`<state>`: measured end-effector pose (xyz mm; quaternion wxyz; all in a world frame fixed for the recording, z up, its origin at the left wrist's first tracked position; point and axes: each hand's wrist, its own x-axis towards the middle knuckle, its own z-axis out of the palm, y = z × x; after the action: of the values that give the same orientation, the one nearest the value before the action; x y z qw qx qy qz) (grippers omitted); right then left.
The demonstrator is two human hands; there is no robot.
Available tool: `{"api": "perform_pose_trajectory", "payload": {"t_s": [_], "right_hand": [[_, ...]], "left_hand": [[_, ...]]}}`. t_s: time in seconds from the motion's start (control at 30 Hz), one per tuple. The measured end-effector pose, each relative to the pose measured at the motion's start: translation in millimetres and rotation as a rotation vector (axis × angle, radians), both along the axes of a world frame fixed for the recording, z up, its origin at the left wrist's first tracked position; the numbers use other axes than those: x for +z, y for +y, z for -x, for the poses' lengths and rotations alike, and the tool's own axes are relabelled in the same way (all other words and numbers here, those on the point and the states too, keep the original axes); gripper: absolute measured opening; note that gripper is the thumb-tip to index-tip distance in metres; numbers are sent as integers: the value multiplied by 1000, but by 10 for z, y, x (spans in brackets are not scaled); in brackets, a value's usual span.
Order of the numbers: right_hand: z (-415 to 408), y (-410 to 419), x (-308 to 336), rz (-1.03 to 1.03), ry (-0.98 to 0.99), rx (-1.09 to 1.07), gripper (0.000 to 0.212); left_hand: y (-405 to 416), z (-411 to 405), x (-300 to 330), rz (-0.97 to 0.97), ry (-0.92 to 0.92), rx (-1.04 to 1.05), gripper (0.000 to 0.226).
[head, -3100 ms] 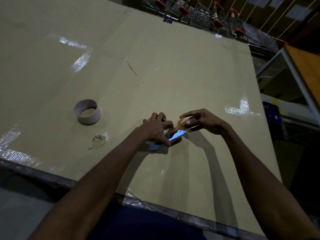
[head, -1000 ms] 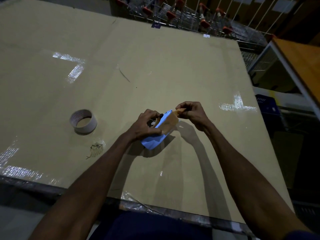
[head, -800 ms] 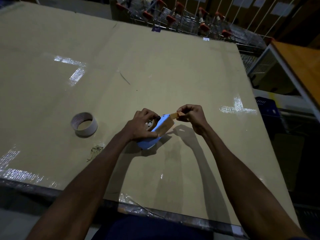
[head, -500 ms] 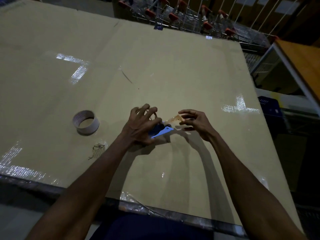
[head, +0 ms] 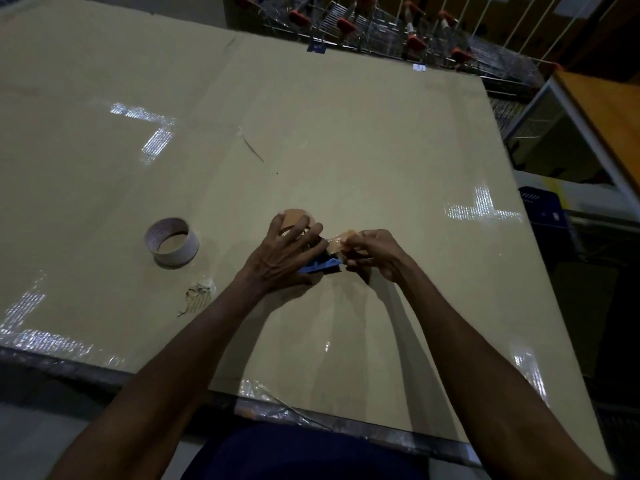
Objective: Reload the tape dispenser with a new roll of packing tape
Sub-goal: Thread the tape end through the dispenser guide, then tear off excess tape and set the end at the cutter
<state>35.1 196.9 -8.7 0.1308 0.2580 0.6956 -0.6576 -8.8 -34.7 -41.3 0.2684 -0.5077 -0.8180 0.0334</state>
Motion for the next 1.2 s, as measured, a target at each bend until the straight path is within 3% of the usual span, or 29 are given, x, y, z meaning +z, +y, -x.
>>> {"api": "perform_pose_trajectory", "payload": {"t_s": [0.1, 0.23, 0.33, 0.43, 0.53, 0.63, 1.03, 1.13, 1.2], "right_hand": [[13, -49, -8, 88, -41, -70, 25], [50, -90, -24, 139, -76, -122, 17], [79, -137, -19, 17, -44, -158, 6], [114, -140, -39, -137, 22, -153, 12], [142, -148, -48, -159, 32, -137, 20], [167, -185, -38, -199, 58, -172, 9], [173, -241, 107, -332, 136, -354, 20], [159, -200, 186, -309, 239, -271, 10], [171, -166, 285, -287, 333, -172, 4]], "left_hand": [[14, -26, 107, -70, -38, -33, 79], [96, -25, 325, -251, -269, 194, 92], [97, 3, 333, -280, -437, 308, 83], [32, -10, 272, -379, -531, 316, 71], [-25, -48, 244, -470, -551, 318, 72], [-48, -94, 234, -532, -545, 301, 71], [-76, -144, 164, -474, -511, 268, 75], [-92, -209, 269, -546, -532, 289, 83], [-50, -200, 410, -639, -600, 421, 71]]}}
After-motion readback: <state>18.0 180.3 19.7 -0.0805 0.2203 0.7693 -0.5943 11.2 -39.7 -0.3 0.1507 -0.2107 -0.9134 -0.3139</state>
